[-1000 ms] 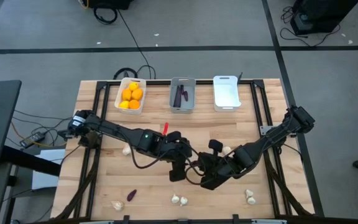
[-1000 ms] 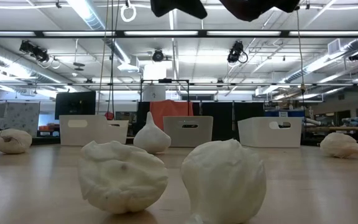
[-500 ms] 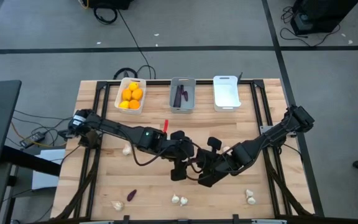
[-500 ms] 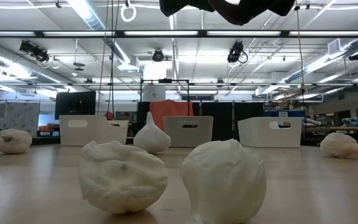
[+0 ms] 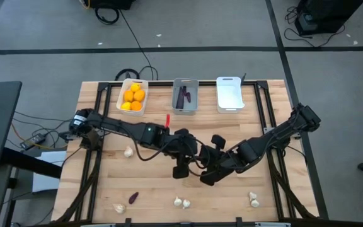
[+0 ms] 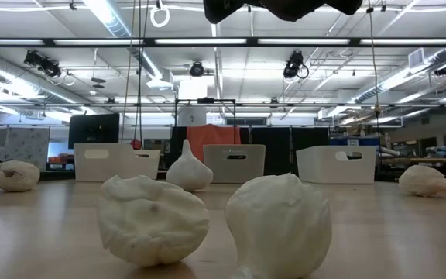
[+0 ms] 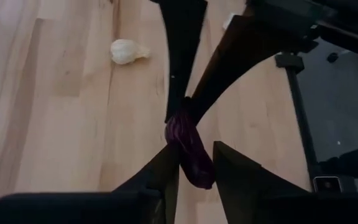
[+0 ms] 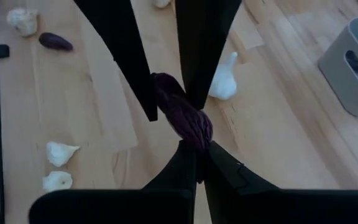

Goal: Sort produce into baskets
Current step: Put the eggplant into the gray bin

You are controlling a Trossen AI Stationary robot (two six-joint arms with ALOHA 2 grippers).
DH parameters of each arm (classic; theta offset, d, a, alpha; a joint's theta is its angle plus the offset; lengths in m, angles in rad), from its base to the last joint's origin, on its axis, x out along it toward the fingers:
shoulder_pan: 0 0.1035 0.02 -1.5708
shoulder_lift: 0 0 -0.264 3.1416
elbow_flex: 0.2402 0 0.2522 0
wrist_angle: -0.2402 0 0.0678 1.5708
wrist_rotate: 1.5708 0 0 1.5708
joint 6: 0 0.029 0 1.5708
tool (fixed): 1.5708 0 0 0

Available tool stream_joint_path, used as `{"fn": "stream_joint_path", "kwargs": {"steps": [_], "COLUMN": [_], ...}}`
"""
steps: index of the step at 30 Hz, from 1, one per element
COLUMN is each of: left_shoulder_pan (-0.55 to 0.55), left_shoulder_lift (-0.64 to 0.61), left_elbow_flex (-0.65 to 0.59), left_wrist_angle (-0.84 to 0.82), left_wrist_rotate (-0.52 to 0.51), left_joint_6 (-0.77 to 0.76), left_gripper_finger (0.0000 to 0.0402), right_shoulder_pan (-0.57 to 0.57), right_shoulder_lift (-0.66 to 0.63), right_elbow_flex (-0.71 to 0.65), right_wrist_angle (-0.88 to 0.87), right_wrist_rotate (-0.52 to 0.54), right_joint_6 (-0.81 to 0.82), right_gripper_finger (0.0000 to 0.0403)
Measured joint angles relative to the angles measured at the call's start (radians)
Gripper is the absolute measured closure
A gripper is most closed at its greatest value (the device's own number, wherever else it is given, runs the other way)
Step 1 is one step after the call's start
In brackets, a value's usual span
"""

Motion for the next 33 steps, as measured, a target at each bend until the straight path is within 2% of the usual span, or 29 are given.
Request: {"fn": "stream_joint_path", "kwargs": {"steps": [4, 9, 11, 16, 24, 28, 33], "left_shoulder_pan": [0.020, 0.050, 0.070, 0.163, 0.394, 0.514, 0.654], "left_shoulder_lift": [0.001, 0.002, 0.001, 0.006, 0.004, 0.004, 0.008], "left_elbow_flex": [0.000, 0.000, 0.000, 0.012, 0.012, 0.012, 0.012], "left_wrist_angle": [-0.013, -0.019, -0.029, -0.100, -0.115, -0.110, -0.069], "left_wrist_rotate": [0.005, 0.017, 0.024, 0.030, 0.034, 0.051, 0.110], "left_joint_6": [0.001, 0.032, 0.050, 0.085, 0.200, 0.261, 0.343], "left_gripper_finger": [0.0312, 0.0377, 0.0390, 0.0389, 0.0391, 0.0392, 0.0393], "right_shoulder_pan": [-0.004, -0.032, -0.048, -0.112, -0.206, -0.230, -0.240], "right_shoulder_lift": [0.000, -0.008, -0.010, -0.011, -0.014, -0.014, -0.013], "right_elbow_flex": [-0.001, -0.001, -0.001, 0.000, 0.003, 0.003, 0.003], "right_wrist_angle": [0.000, -0.017, -0.018, -0.054, -0.192, -0.203, -0.214], "right_wrist_rotate": [-0.001, -0.008, -0.011, -0.048, -0.029, -0.019, 0.030], "right_joint_6": [-0.014, -0.013, -0.018, 0.089, 0.248, 0.275, 0.302], "right_gripper_finger": [0.0379, 0.0368, 0.0359, 0.0317, 0.0247, 0.0229, 0.0225]}}
